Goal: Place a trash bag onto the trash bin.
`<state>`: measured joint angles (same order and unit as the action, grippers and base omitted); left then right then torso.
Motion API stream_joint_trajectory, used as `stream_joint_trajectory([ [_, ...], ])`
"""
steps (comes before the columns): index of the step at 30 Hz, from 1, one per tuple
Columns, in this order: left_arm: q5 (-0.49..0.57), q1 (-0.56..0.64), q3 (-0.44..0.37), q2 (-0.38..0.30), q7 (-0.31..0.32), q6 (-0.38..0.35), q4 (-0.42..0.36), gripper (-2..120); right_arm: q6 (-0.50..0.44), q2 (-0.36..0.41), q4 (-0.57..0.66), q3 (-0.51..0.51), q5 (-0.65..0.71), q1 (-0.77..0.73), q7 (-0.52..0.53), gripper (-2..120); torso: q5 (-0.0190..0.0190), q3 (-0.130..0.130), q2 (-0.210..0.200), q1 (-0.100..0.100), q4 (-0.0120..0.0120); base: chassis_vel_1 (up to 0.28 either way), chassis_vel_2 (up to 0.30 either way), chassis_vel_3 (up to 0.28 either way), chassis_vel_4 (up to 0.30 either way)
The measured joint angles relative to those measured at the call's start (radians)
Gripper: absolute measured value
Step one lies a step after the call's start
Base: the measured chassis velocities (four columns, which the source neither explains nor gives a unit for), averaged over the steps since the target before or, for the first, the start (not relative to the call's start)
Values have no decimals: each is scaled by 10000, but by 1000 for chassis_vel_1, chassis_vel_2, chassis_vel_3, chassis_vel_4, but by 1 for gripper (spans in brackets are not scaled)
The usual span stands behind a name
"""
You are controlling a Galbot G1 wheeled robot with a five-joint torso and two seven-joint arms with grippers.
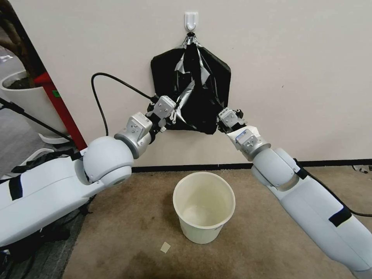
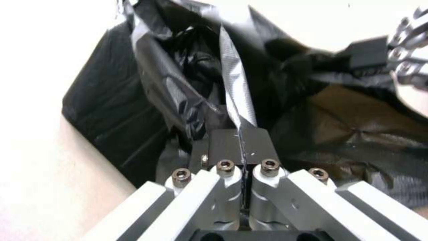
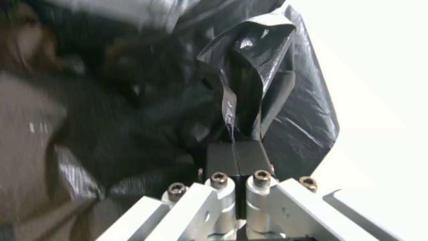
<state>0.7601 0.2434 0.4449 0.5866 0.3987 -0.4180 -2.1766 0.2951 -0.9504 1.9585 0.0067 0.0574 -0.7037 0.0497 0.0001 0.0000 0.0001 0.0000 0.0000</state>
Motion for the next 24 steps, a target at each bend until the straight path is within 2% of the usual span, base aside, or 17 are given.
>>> stream_joint_trajectory([
  [5,-101,673,-434,-142,0,133,-218,0,-479,-54,498,370,1227,-550,188,0,-2,0,0,0,2,0,0,0,0],
  [9,-534,2001,-1361,-343,-12,494,-486,0,-993,-8,1386,804,3112,-1479,321,0,-2,-1,0,0,1,0,0,0,0],
  [11,-571,2178,-1485,-358,-18,539,-519,0,-1046,-2,1465,819,3255,-1584,324,0,-2,-1,0,0,0,0,0,0,0],
  [13,-703,2955,-2080,-411,-40,690,-729,0,-1243,-10,1793,869,3815,-2050,382,0,-3,0,0,0,2,0,0,0,0],
  [15,-719,3050,-2155,-418,-41,705,-763,0,-1261,-16,1838,880,3875,-2119,387,0,-2,-1,0,0,1,0,0,0,0],
  [17,-794,3756,-2716,-465,-58,772,-1013,0,-1428,-52,2141,984,4100,-2602,394,0,-1,-1,0,0,-1,0,0,0,0],
  [19,-802,3860,-2803,-473,-63,779,-1051,0,-1435,-54,2175,1001,4118,-2650,394,0,-1,-1,0,0,0,0,0,0,0],
  [21,-915,4710,-3549,-516,-135,877,-1359,0,-1477,-91,2508,1214,4285,-3144,431,0,-1,-1,0,0,2,0,0,0,0],
  [22,-915,4710,-3549,-516,-135,877,-1359,0,-1477,-91,2508,1214,4285,-3144,431,0,-1,-1,0,0,2,0,0,0,0],
  [24,-1099,5281,-4060,-540,-255,989,-1551,0,-1481,-110,2771,1444,4462,-3545,515,0,-1,-1,0,0,1,0,0,0,0],
])
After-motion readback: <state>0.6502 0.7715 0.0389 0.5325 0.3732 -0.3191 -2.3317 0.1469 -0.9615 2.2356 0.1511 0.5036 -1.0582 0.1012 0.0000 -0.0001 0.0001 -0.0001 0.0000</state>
